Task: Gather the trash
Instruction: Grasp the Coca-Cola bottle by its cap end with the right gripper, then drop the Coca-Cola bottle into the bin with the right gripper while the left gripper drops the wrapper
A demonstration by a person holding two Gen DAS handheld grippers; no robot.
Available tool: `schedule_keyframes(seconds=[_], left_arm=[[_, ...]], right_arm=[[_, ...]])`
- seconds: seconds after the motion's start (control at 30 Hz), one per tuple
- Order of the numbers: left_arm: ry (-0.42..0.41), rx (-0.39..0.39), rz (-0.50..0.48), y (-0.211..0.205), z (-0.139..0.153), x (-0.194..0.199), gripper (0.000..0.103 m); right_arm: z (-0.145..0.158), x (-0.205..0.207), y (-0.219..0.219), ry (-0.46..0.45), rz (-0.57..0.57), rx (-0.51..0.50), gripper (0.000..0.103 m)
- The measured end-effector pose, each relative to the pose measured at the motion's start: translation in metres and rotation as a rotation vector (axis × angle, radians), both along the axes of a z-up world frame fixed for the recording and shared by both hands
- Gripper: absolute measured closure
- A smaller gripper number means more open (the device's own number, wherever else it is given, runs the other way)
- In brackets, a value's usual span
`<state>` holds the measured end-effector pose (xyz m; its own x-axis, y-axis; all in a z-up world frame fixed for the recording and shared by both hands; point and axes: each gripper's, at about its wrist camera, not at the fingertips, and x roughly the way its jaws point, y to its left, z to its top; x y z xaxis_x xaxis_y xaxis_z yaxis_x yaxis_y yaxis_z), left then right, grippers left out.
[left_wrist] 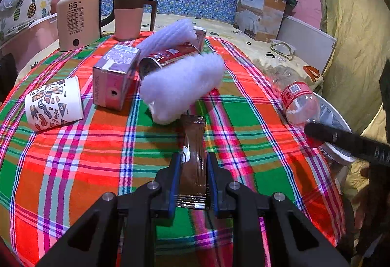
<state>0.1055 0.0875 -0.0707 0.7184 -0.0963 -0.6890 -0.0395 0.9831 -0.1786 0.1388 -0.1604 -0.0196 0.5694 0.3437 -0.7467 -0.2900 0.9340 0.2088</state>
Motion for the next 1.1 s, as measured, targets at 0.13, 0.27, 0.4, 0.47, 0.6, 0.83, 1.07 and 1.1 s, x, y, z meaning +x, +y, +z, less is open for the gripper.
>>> schedule_keyframes(seconds=[0.13, 0.27, 0.4, 0.47, 0.6, 0.83, 1.07, 1.1], left_arm=[[0.004, 0.004, -0.007, -0.002, 0.000, 0.002, 0.080], [0.005, 0.001, -0.013, -0.004, 0.000, 0.004, 0.080], [0.000, 0.002, -0.018, -0.005, -0.001, 0.005, 0.080], [-0.003, -0.004, -0.019, -0.004, -0.001, 0.004, 0.080], [-0.012, -0.015, -0.023, -0.002, 0.000, 0.001, 0.080], [-0.028, -0.019, -0.019, -0.002, 0.006, -0.007, 0.081], [-0.050, -0.008, -0.008, -0.003, 0.017, -0.018, 0.081], [-0.053, -0.006, -0.006, -0.003, 0.018, -0.019, 0.081]], right_arm=[[0.005, 0.017, 0.002, -0.049, -0.073, -0.013, 0.025], [-0.002, 0.041, 0.006, -0.043, -0.119, -0.020, 0.024], [-0.015, 0.054, 0.018, 0.013, -0.088, -0.038, 0.024], [-0.020, 0.055, 0.017, 0.051, -0.069, -0.008, 0.029], [-0.018, 0.047, 0.015, 0.022, -0.059, -0.002, 0.037], [-0.010, 0.031, 0.005, -0.015, -0.046, 0.026, 0.037], [-0.003, 0.017, -0.002, -0.035, -0.024, 0.056, 0.037], [-0.002, 0.014, -0.003, -0.039, -0.021, 0.059, 0.037]])
